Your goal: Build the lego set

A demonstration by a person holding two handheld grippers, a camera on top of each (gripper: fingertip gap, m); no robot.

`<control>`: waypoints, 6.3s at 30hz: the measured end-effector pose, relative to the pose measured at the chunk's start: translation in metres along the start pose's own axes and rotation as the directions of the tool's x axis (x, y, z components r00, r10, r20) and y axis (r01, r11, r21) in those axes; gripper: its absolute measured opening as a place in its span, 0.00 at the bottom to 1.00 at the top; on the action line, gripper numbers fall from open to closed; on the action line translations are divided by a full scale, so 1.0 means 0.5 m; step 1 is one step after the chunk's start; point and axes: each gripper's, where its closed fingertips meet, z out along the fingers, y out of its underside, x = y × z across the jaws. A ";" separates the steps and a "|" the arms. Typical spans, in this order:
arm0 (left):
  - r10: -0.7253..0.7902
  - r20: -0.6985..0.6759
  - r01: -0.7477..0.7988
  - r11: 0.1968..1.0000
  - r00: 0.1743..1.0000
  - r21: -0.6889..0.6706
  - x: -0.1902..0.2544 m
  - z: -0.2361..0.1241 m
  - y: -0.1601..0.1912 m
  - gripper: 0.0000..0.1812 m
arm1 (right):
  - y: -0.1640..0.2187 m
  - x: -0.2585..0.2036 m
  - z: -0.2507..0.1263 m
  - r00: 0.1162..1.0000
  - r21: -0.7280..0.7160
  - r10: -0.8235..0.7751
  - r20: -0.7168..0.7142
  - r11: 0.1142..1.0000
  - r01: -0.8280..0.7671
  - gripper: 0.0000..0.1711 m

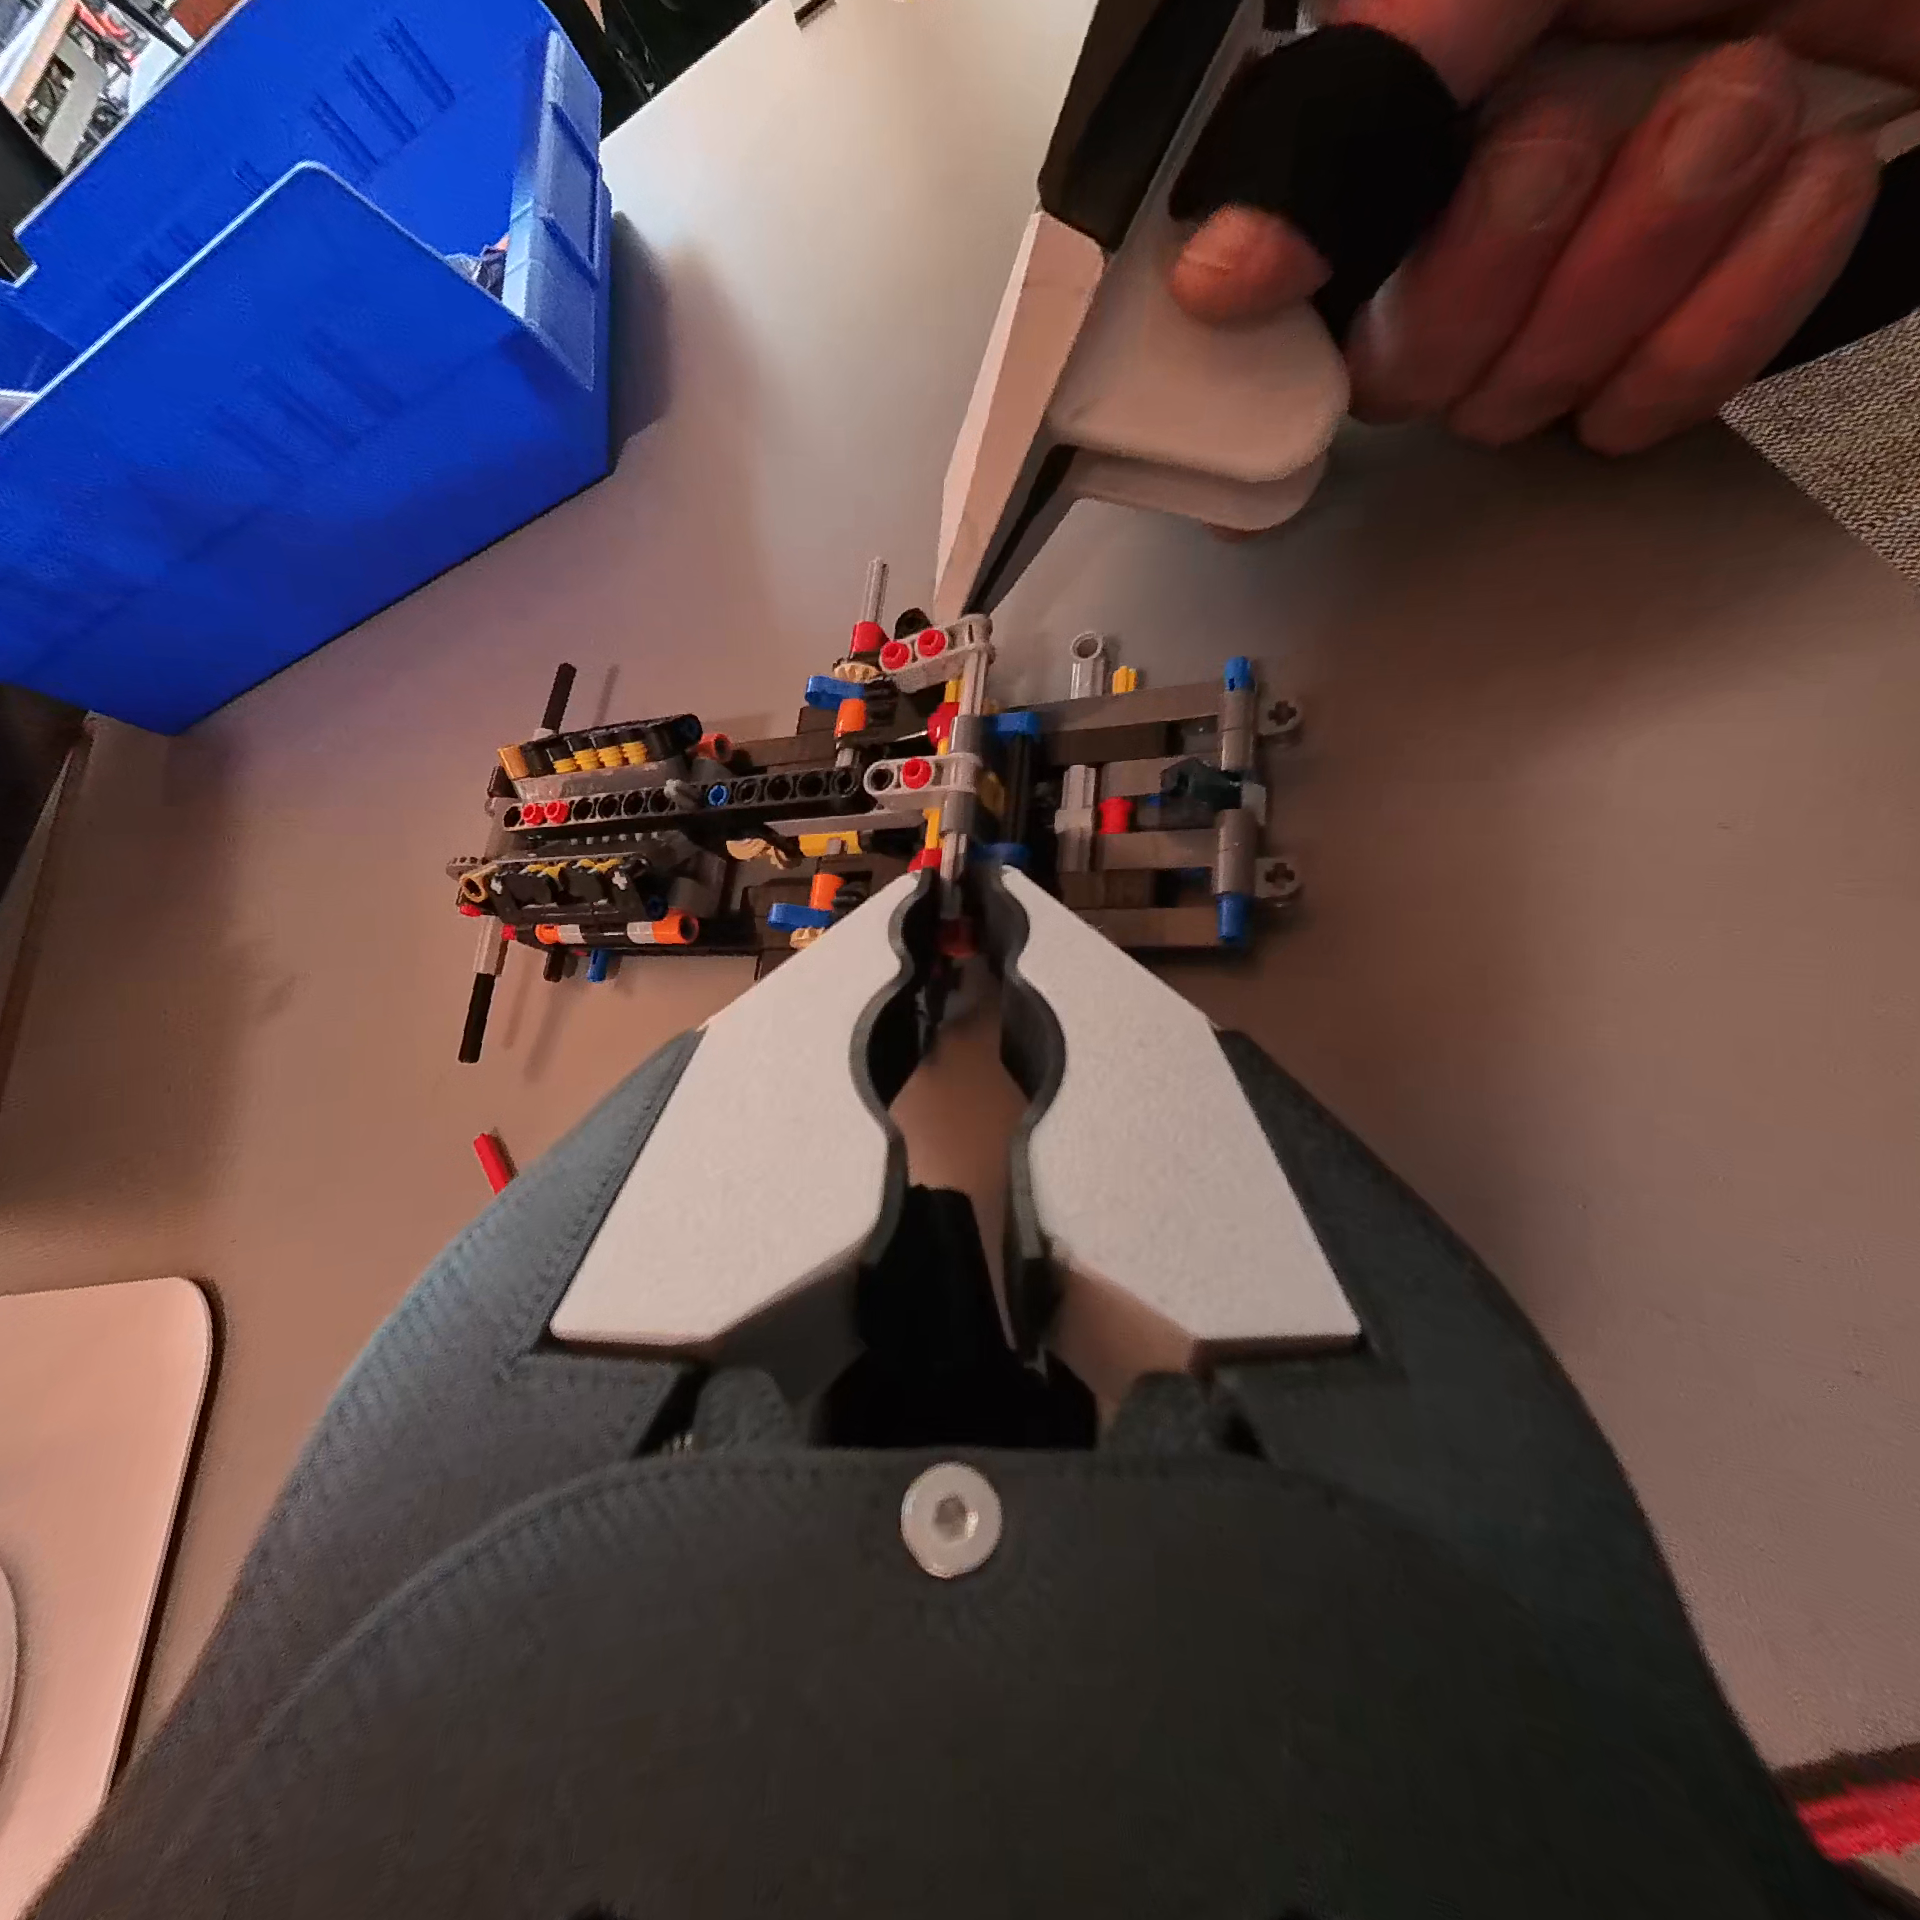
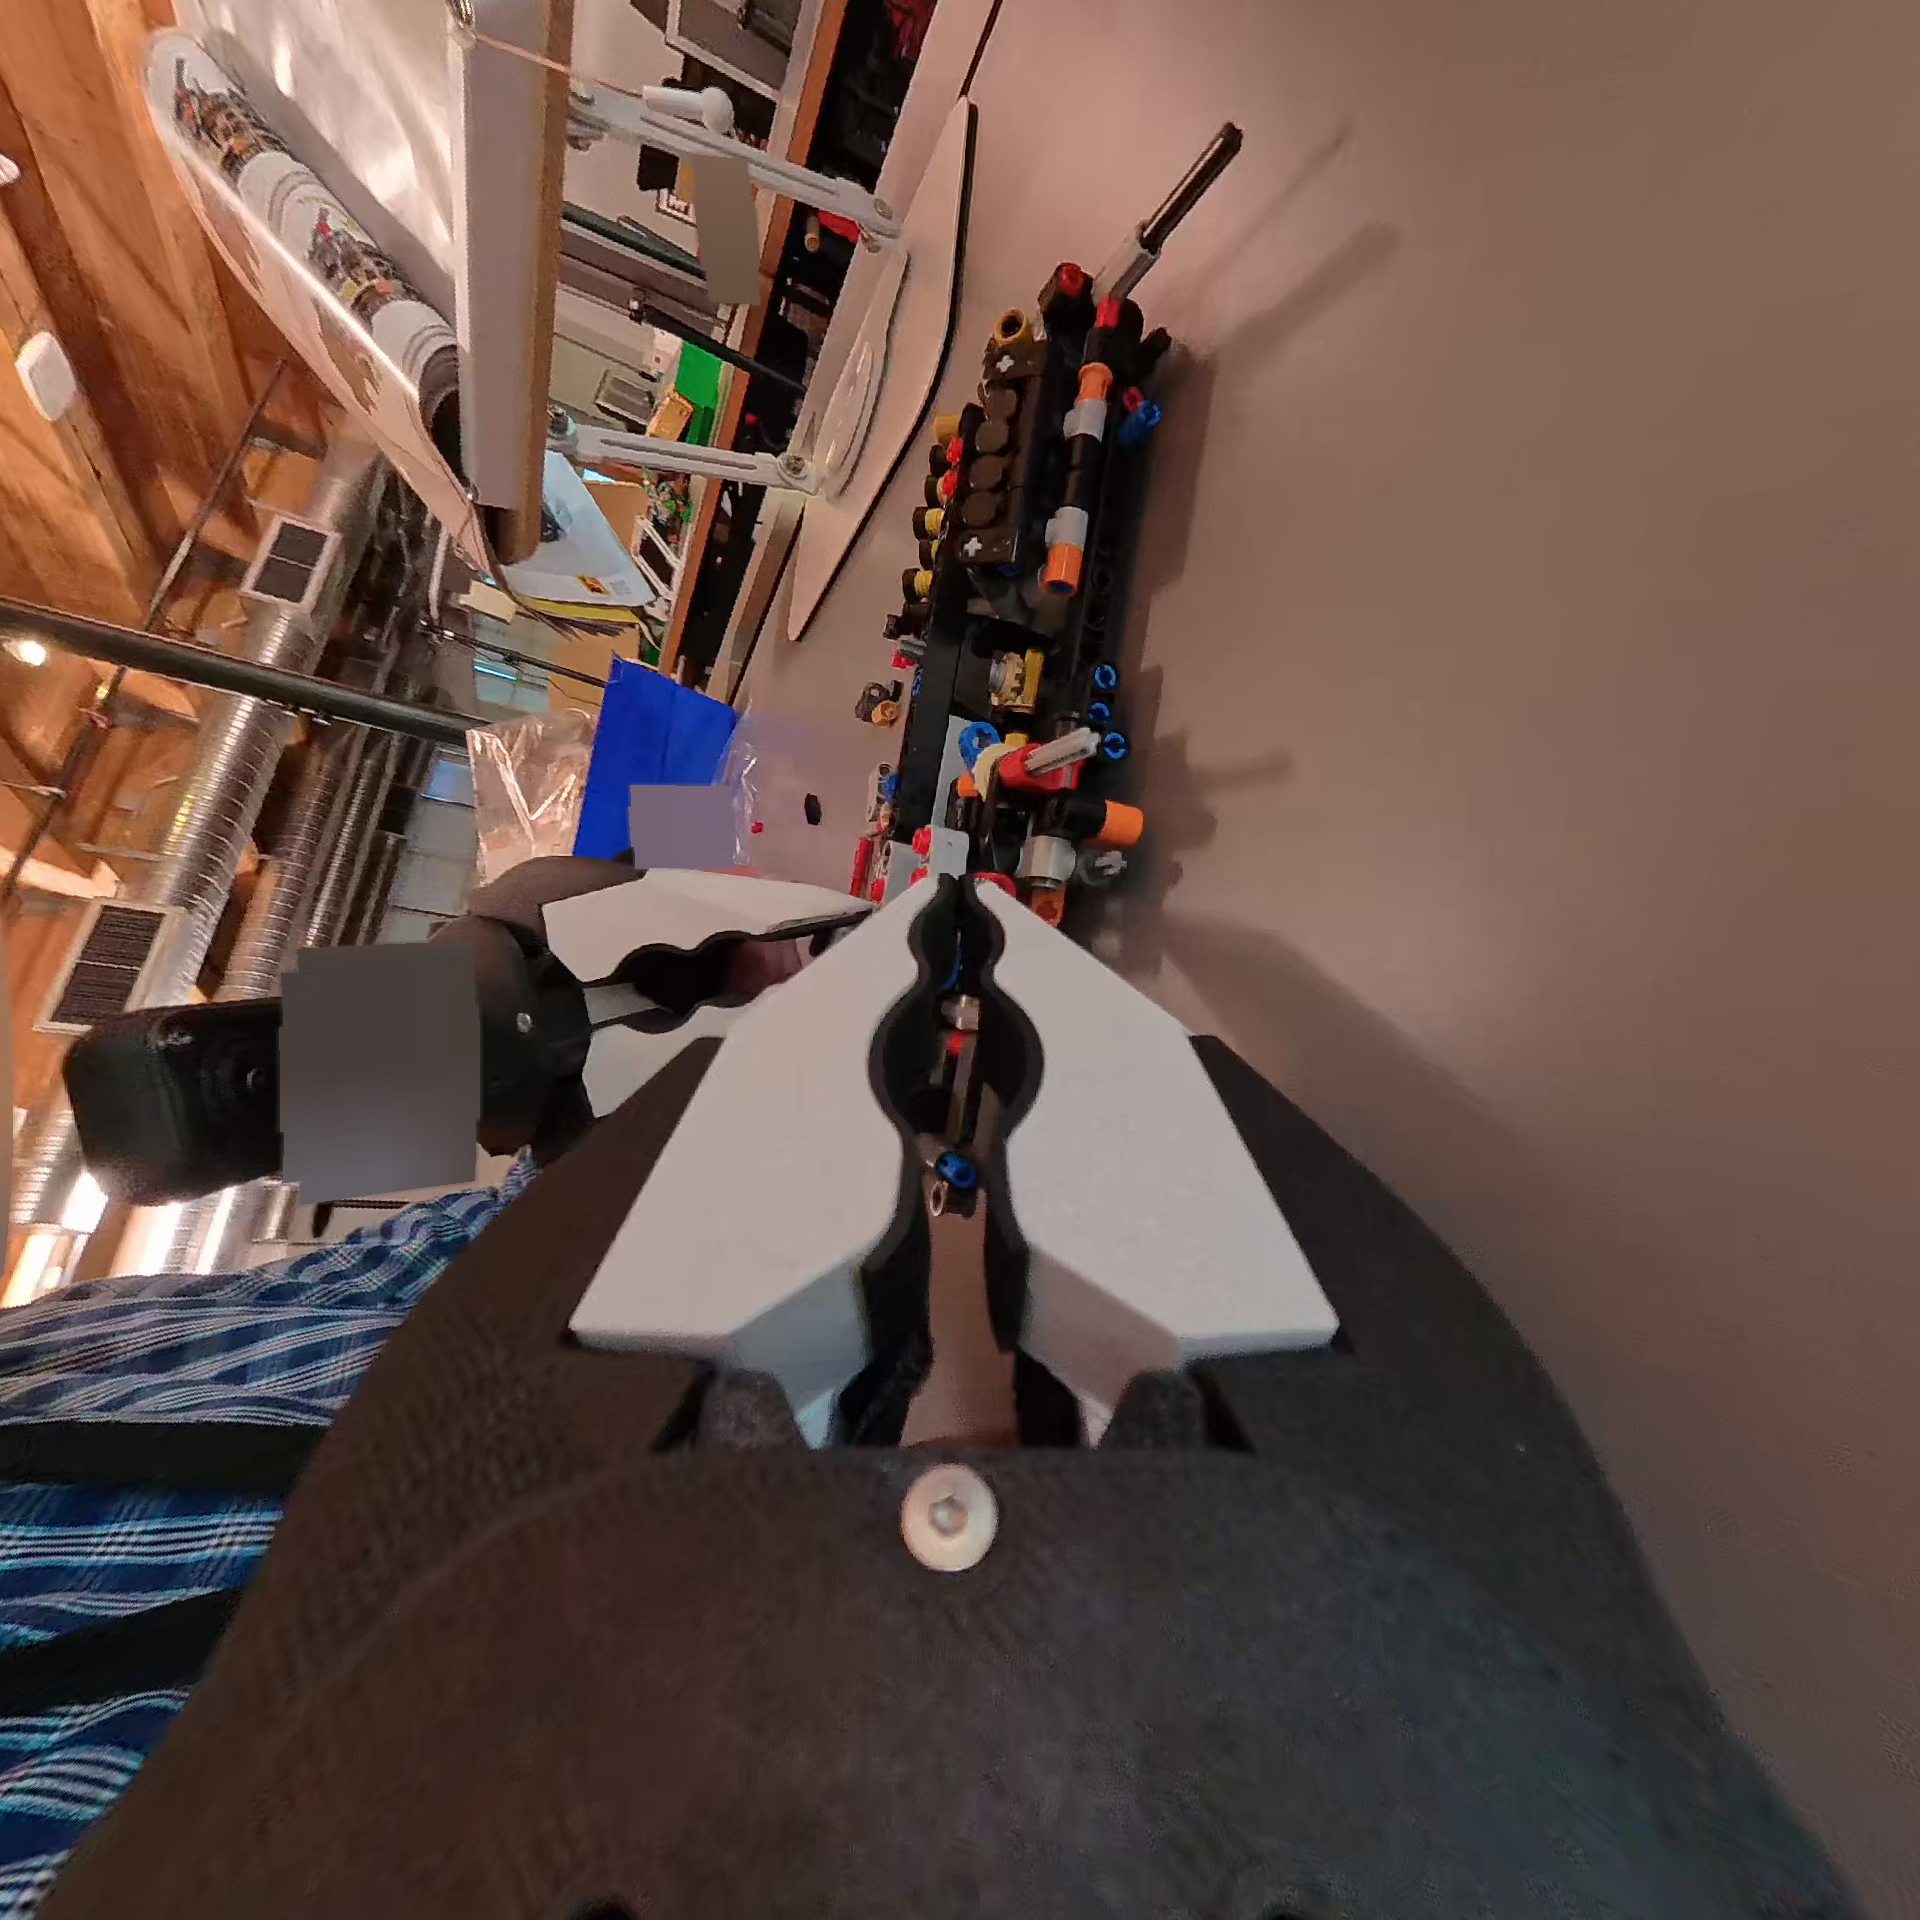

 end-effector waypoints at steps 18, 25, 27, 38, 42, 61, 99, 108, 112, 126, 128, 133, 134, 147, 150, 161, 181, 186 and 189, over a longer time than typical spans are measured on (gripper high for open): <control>0.021 0.055 -0.021 1.000 0.998 -0.009 -0.001 0.001 0.001 0.03 | 0.011 -0.002 -0.001 0.965 -0.005 -0.222 -0.139 0.975 0.223 0.00; 0.035 0.069 -0.035 0.999 0.997 -0.008 -0.001 0.002 -0.001 0.03 | 0.006 -0.008 -0.007 0.900 -0.055 -0.397 -0.180 0.917 0.394 0.00; 0.035 0.068 -0.034 0.999 0.997 -0.007 -0.001 0.002 -0.001 0.03 | 0.009 -0.012 -0.005 0.879 -0.076 -0.443 -0.175 0.896 0.437 0.00; 0.045 0.071 -0.045 0.999 0.996 -0.006 0.001 0.004 -0.002 0.03 | -0.002 -0.008 -0.002 0.865 -0.108 -0.481 -0.144 0.876 0.470 0.00; 0.044 0.072 -0.044 0.999 0.996 -0.007 0.001 0.004 -0.003 0.03 | 0.002 -0.010 0.001 0.873 -0.124 -0.475 -0.112 0.878 0.462 0.00; 0.055 0.088 -0.053 0.998 0.995 -0.020 0.010 0.007 -0.008 0.02 | 0.021 -0.019 0.014 0.756 -0.156 -0.633 -0.166 0.774 0.613 0.00; -0.039 0.244 0.104 0.960 0.969 -0.260 -0.174 -0.221 0.150 0.12 | -0.045 -0.029 -0.044 0.574 -0.132 -0.807 -0.140 0.590 0.796 0.12; -0.129 0.202 0.175 0.957 0.971 -0.230 -0.214 -0.198 0.185 0.11 | -0.050 0.004 -0.028 0.723 -0.140 -0.684 -0.094 0.728 0.671 0.16; -0.120 0.115 0.144 0.963 0.986 -0.226 -0.197 -0.160 0.181 0.11 | -0.054 0.005 -0.029 0.748 -0.132 -0.658 -0.086 0.752 0.646 0.16; -0.172 -0.076 0.142 0.944 0.982 -0.296 -0.113 -0.059 0.169 0.17 | -0.052 0.004 -0.028 0.753 -0.135 -0.654 -0.073 0.754 0.643 0.16; -0.205 -0.076 0.175 0.941 0.976 -0.290 -0.108 -0.054 0.165 0.12 | -0.051 0.004 -0.028 0.754 -0.135 -0.653 -0.067 0.755 0.642 0.16; -0.213 -0.056 0.185 0.932 0.976 -0.311 -0.105 -0.053 0.166 0.05 | -0.053 0.001 -0.030 0.766 -0.123 -0.641 -0.054 0.765 0.632 0.16; -0.211 -0.054 0.184 0.932 0.976 -0.312 -0.105 -0.054 0.167 0.04 | -0.054 0.000 -0.031 0.768 -0.118 -0.638 -0.052 0.768 0.630 0.16; 0.209 0.088 -0.207 0.978 0.974 -0.038 -0.053 -0.108 0.004 0.04 | 0.011 -0.122 -0.044 0.709 -0.056 -0.704 0.042 0.707 0.705 0.13; 0.302 0.044 -0.299 0.952 0.952 -0.068 0.014 -0.086 0.010 0.04 | 0.043 -0.131 -0.037 0.710 -0.068 -0.703 0.050 0.707 0.704 0.13; 0.263 -0.101 -0.271 0.960 0.959 -0.069 0.104 -0.077 0.045 0.16 | 0.118 -0.101 -0.016 0.665 -0.202 -0.746 0.041 0.646 0.737 0.13; 0.116 -0.134 -0.127 0.989 0.984 -0.073 0.093 -0.112 0.062 0.11 | 0.212 -0.067 0.051 0.134 -0.433 -0.990 0.050 0.100 0.896 0.02; -0.058 -0.220 0.051 0.998 0.974 -0.035 0.090 -0.116 0.046 0.12 | 0.206 -0.082 0.047 -0.307 -0.408 -0.950 0.062 -0.305 0.861 0.02; -0.157 -0.280 0.158 0.987 0.947 -0.018 0.085 -0.120 0.036 0.12 | 0.208 -0.096 0.045 -0.453 -0.374 -0.889 0.068 -0.444 0.815 0.02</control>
